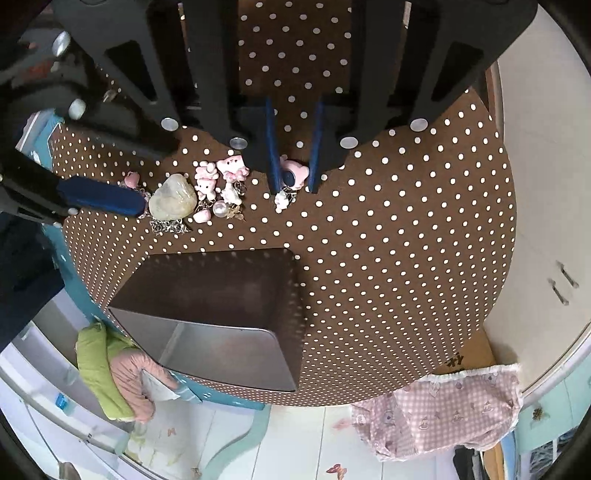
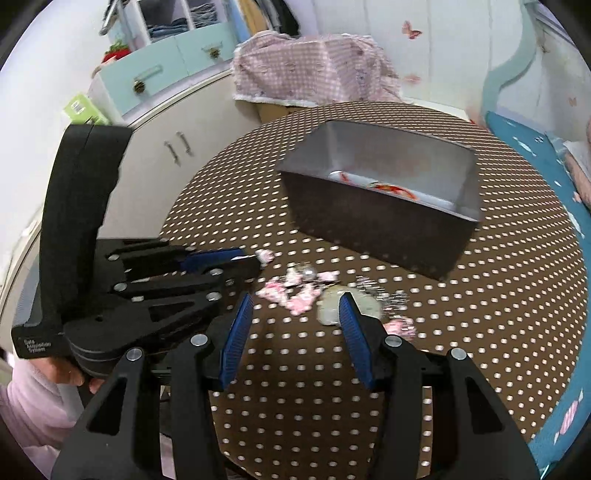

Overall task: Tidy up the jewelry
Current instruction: 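Move both tools back to the remaining pink charms, then grasp a pink charm with the left tool while the right tool grasps another pink charm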

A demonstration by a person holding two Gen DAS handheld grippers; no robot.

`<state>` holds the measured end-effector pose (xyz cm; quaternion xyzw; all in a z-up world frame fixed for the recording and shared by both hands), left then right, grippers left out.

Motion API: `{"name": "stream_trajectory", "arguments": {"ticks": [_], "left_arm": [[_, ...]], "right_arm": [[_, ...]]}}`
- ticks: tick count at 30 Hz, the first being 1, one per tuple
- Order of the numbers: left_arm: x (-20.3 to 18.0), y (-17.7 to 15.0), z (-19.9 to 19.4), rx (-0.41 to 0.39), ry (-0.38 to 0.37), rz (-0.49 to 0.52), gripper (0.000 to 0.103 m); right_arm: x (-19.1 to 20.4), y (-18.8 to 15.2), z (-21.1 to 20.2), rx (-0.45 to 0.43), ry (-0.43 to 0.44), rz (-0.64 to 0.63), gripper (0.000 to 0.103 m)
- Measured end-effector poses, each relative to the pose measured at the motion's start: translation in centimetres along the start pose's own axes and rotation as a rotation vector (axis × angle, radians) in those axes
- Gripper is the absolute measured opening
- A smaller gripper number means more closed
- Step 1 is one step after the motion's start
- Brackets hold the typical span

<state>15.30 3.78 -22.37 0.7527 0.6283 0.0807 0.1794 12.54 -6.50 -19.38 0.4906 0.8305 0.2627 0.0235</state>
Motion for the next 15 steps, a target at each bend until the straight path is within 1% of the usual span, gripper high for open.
{"name": "stream_trajectory", "arguments": {"ticks": [1, 4, 6, 9, 11, 13, 15], "left_arm": [[0.1, 0.0, 0.0, 0.0, -0.002, -0.003, 0.01], [0.5, -0.2, -0.2, 0.0, -0.01, -0.017, 0.009], [1.4, -0.5, -0.4, 0.001, -0.026, -0.026, 0.009], [2.2, -1.2, -0.7, -0.001, -0.054, -0.042, 0.008], [2.8, -1.6, -0.9, -0.003, -0.067, -0.057, 0.008], [3.2, -1.9, -1.2, -0.007, -0.077, -0.07, 0.008], [3.5, -2.1, -1.4, -0.011, -0.087, -0.076, 0.007]], "right_arm": [[0.2, 0.0, 0.2, 0.006, -0.006, -0.008, 0.046], [0.6, 0.1, 0.6, 0.004, -0.011, -0.028, 0.045], [1.1, 0.4, 0.8, -0.003, -0.007, -0.05, 0.036], [1.8, 0.8, 2.0, 0.008, -0.029, -0.087, 0.028], [1.8, 1.1, 3.0, 0.033, -0.041, -0.076, 0.025], [1.9, 1.1, 3.7, 0.048, -0.046, -0.083, 0.024], [2.0, 1.3, 3.9, 0.042, -0.062, -0.089, 0.022]]}}
Point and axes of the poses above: each gripper's, at about its wrist camera, not at the fingertips, and z roughly the way its jaws point, x to its left, y to its top, the point moved 4 cm from there along z, roughly the way its jaws point, and after that the axes turned 11 degrees about x, right-handed, at the moved point
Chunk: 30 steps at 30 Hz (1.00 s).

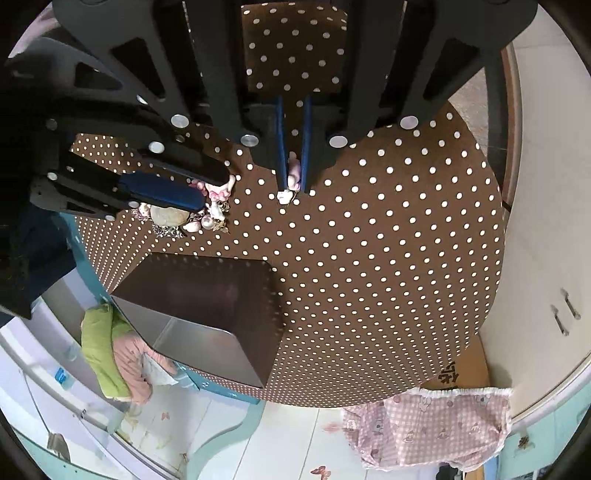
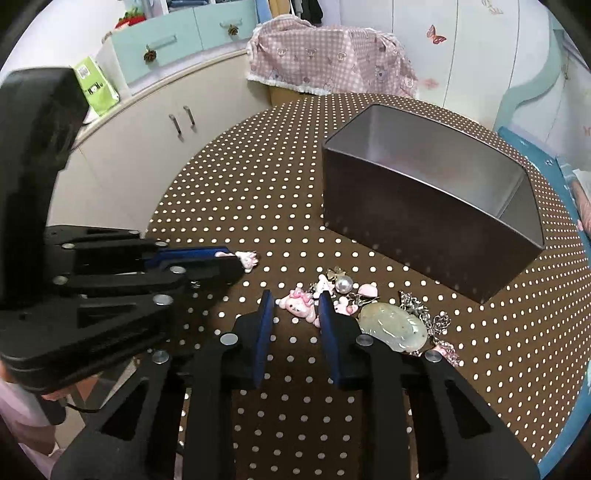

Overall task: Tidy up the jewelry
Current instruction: 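Grasp a pink charm with the left tool while the right tool grasps another pink charm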

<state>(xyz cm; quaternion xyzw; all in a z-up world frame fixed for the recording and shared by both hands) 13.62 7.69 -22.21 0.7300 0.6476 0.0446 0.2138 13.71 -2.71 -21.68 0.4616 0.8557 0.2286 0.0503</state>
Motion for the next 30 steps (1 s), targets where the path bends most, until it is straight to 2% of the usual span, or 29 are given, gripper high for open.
{"name": "stream_trajectory", "arguments": {"ticks": [2, 4, 7, 11, 12, 18, 21, 23, 24, 28, 30], "left_arm": [[0.0, 0.0, -0.1, -0.003, -0.003, 0.0, 0.007], [-0.1, 0.0, -0.3, -0.007, -0.008, 0.001, 0.007], [-0.4, 0.1, -0.5, -0.016, -0.015, 0.001, 0.007], [-0.6, 0.4, -0.8, -0.025, -0.021, 0.001, 0.007], [-0.6, 0.6, -1.0, -0.026, -0.024, 0.002, 0.007], [-1.2, 1.2, -1.4, -0.04, -0.025, 0.011, 0.007], [-1.2, 1.3, -1.5, -0.041, -0.033, 0.006, 0.007], [-1.0, 1.3, -1.5, -0.039, -0.03, 0.001, 0.007], [-0.9, 1.3, -1.6, -0.041, -0.031, -0.001, 0.007], [-0.5, 1.1, -1.8, -0.048, -0.028, -0.011, 0.007], [-0.3, 0.9, -1.9, -0.052, -0.027, -0.014, 0.007]], "right_arm": [[0.0, 0.2, 0.2, 0.005, 0.002, 0.001, 0.015], [0.1, 0.2, 0.8, 0.014, -0.013, -0.006, 0.012], [0.3, 0.1, 0.8, 0.015, -0.027, -0.028, 0.012], [-0.2, 0.2, 0.7, 0.016, -0.003, -0.009, 0.008], [-0.3, 0.3, 0.5, 0.012, 0.007, -0.004, 0.0], [-0.4, 0.0, -0.4, 0.003, 0.019, -0.01, 0.0], [-0.2, 0.3, -0.7, 0.0, 0.017, -0.002, 0.006], [0.1, 0.4, -0.7, -0.004, 0.017, -0.016, 0.02], [0.3, 0.6, -0.5, 0.0, -0.013, -0.027, 0.028], [0.6, 0.9, 0.9, 0.024, -0.027, -0.029, 0.03], [0.9, 1.0, 1.3, 0.011, -0.057, -0.057, 0.025]]}}
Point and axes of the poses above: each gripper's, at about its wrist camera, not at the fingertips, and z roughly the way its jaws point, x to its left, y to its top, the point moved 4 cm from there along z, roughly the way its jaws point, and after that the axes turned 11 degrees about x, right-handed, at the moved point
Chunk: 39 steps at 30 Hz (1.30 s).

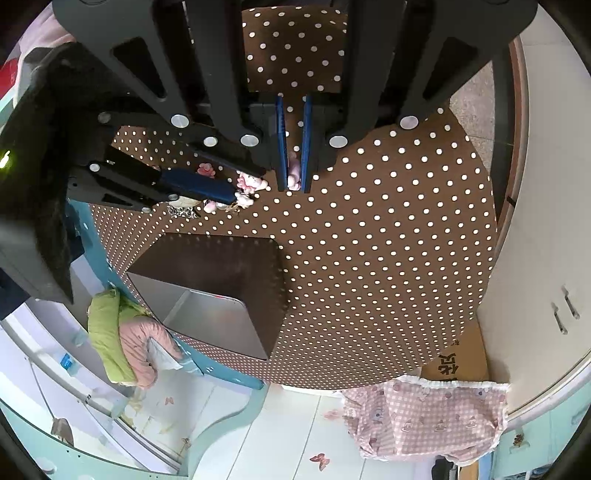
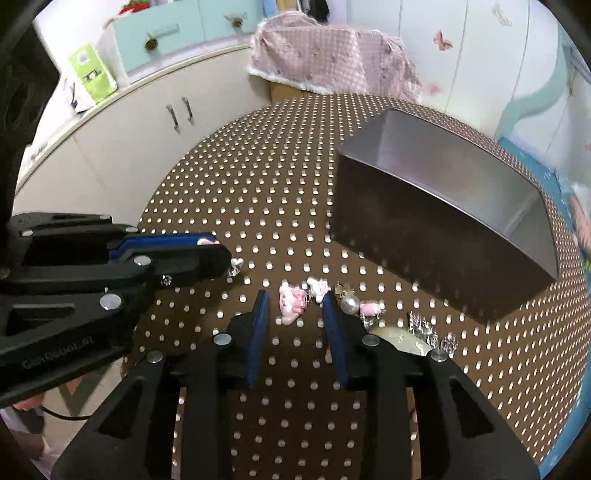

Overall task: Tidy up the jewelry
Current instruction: 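Grasp a pink charm with the left tool while the right tool grasps another pink charm, then carry both pink charms over the grey box and open both tools to drop them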

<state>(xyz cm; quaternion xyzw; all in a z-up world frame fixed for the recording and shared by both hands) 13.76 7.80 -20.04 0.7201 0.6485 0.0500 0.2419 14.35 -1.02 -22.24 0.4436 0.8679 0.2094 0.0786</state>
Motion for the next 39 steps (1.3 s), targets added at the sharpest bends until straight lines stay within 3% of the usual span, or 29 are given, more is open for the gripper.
{"name": "stream_trajectory", "arguments": {"ticks": [3, 10, 11, 17, 19, 21, 22, 25, 28, 29, 31, 35, 37, 38, 39], "left_arm": [[0.4, -0.1, 0.1, -0.001, -0.001, -0.009, 0.007], [0.6, -0.1, -0.5, -0.013, -0.014, -0.021, 0.007], [0.7, -0.1, -0.6, -0.017, -0.015, -0.018, 0.007], [0.1, 0.7, -1.6, -0.047, -0.018, 0.004, 0.007], [0.0, 0.7, -1.6, -0.046, -0.019, 0.001, 0.007], [0.1, 0.6, -1.6, -0.043, -0.021, -0.004, 0.007], [0.1, 0.6, -1.6, -0.042, -0.021, -0.004, 0.007], [0.2, 0.6, -1.6, -0.038, -0.017, -0.007, 0.007], [0.4, 0.6, -1.6, -0.039, -0.015, -0.011, 0.007], [0.5, 0.6, -1.6, -0.039, -0.013, -0.013, 0.007], [0.7, 0.5, -1.7, -0.041, -0.011, -0.018, 0.007], [1.2, 0.5, -1.8, -0.046, -0.012, -0.024, 0.007], [1.4, 0.5, -1.8, -0.048, -0.01, -0.03, 0.007], [1.4, 0.6, -1.9, -0.048, -0.011, -0.03, 0.007], [1.5, 0.5, -1.9, -0.048, -0.013, -0.031, 0.007]], "right_arm": [[-0.1, 0.2, 0.2, -0.001, 0.005, 0.007, 0.014], [-0.4, 0.0, -0.2, 0.002, 0.038, 0.018, 0.008], [-0.4, 0.0, -0.6, -0.004, 0.042, 0.02, 0.0], [-0.9, 0.0, -1.6, -0.016, 0.035, 0.026, 0.0], [-1.3, 0.1, -1.5, -0.011, 0.03, 0.056, 0.006], [-1.2, 0.4, -1.3, -0.008, 0.025, 0.047, 0.026], [-1.1, 0.5, -1.3, -0.012, 0.012, 0.042, 0.043], [-0.4, 0.8, -1.0, -0.019, 0.026, 0.018, 0.047], [0.2, 1.2, 0.0, -0.022, -0.003, -0.015, 0.037], [0.3, 1.2, 0.6, 0.002, -0.003, -0.021, 0.023], [0.1, 1.1, 0.6, 0.005, -0.001, -0.017, 0.007], [-0.5, 1.7, 0.3, 0.014, 0.013, -0.001, 0.0], [-0.4, 1.9, 0.0, 0.019, 0.007, -0.006, 0.001], [-0.5, 2.1, -0.1, 0.028, 0.008, 0.002, 0.006], [-0.4, 2.3, -0.2, 0.03, 0.014, 0.014, 0.027]]}}
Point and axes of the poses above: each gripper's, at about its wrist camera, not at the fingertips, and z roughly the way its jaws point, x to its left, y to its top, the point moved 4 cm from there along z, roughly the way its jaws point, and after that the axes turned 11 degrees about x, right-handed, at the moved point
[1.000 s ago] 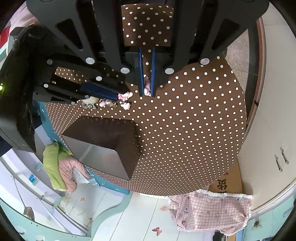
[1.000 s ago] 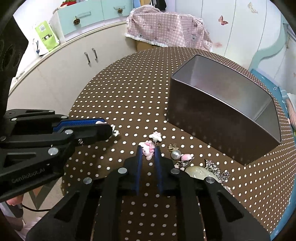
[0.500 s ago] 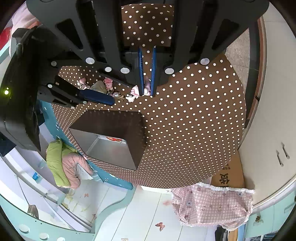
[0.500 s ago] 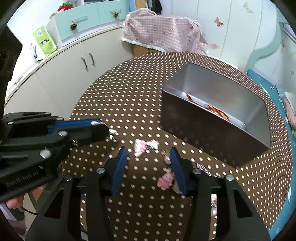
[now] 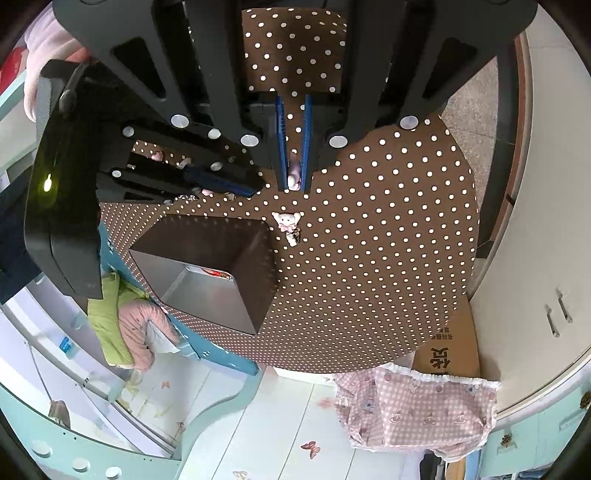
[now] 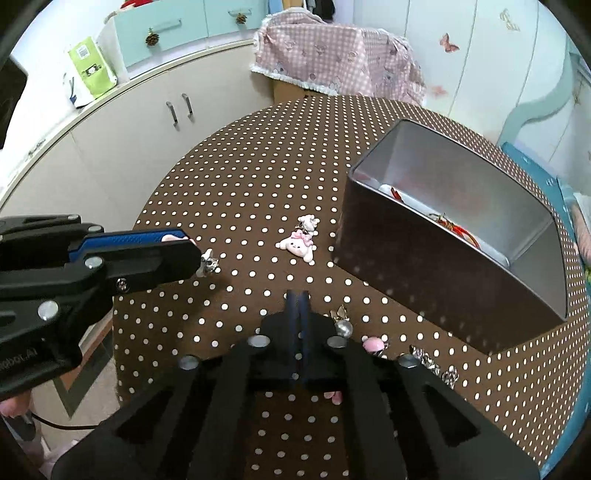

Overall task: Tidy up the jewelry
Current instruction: 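Carry both pink charms over the grey box and open both tools to drop them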

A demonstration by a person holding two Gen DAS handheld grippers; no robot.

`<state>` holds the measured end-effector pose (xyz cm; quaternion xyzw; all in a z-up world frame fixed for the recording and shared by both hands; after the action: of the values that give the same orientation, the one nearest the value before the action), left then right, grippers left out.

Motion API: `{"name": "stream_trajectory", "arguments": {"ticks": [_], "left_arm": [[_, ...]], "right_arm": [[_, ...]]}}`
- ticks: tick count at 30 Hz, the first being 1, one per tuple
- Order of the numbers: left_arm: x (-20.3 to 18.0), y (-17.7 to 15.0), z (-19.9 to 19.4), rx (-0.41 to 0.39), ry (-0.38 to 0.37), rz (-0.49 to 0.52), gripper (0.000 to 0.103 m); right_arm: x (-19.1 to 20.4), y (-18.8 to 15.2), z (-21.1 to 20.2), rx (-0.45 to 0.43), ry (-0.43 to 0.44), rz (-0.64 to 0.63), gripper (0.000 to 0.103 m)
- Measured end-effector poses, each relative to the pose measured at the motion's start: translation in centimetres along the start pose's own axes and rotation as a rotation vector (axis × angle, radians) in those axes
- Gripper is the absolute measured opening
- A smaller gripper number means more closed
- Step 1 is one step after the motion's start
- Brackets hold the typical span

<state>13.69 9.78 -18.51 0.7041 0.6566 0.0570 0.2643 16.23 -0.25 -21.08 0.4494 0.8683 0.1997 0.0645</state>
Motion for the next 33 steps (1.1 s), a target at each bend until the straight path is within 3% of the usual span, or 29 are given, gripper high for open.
{"name": "stream_trajectory", "arguments": {"ticks": [2, 5, 11, 12, 14, 24, 33], "left_arm": [[0.1, -0.1, -0.1, 0.001, 0.001, -0.005, 0.007], [0.5, -0.1, -0.5, -0.012, -0.001, -0.017, 0.007], [0.4, -0.2, -1.1, -0.03, 0.001, -0.016, 0.007], [0.6, -0.1, -1.0, -0.028, 0.005, -0.018, 0.007], [0.9, 0.0, -0.8, -0.023, 0.013, -0.025, 0.007], [1.1, 1.1, -1.2, -0.035, 0.004, -0.019, 0.007], [-2.1, 2.8, -2.4, -0.072, -0.032, 0.044, 0.007]], "right_arm": [[0.4, 0.8, -0.5, -0.035, 0.0, 0.008, 0.053], [0.7, 2.2, -0.2, -0.047, -0.016, -0.004, 0.053], [1.0, 3.6, 1.4, -0.054, -0.053, 0.003, 0.044], [1.0, 3.9, 1.8, -0.052, -0.058, 0.005, 0.032], [1.1, 3.9, 2.4, -0.05, -0.052, 0.006, 0.021], [0.4, 3.2, 1.7, -0.023, 0.002, 0.048, 0.02], [-1.1, 1.6, -3.9, -0.122, 0.081, 0.096, 0.02]]}}
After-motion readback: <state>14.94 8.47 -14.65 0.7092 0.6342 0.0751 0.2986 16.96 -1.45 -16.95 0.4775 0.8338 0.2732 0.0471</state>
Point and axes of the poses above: each gripper's, at about its wrist camera, not at the fingertips, and z roughly the way its jaws point, x to its left, y to its top, the point moved 4 cm from there along z, roughly the way its jaws point, and after that the axes turned 11 degrees about x, right-handed, at the moved point
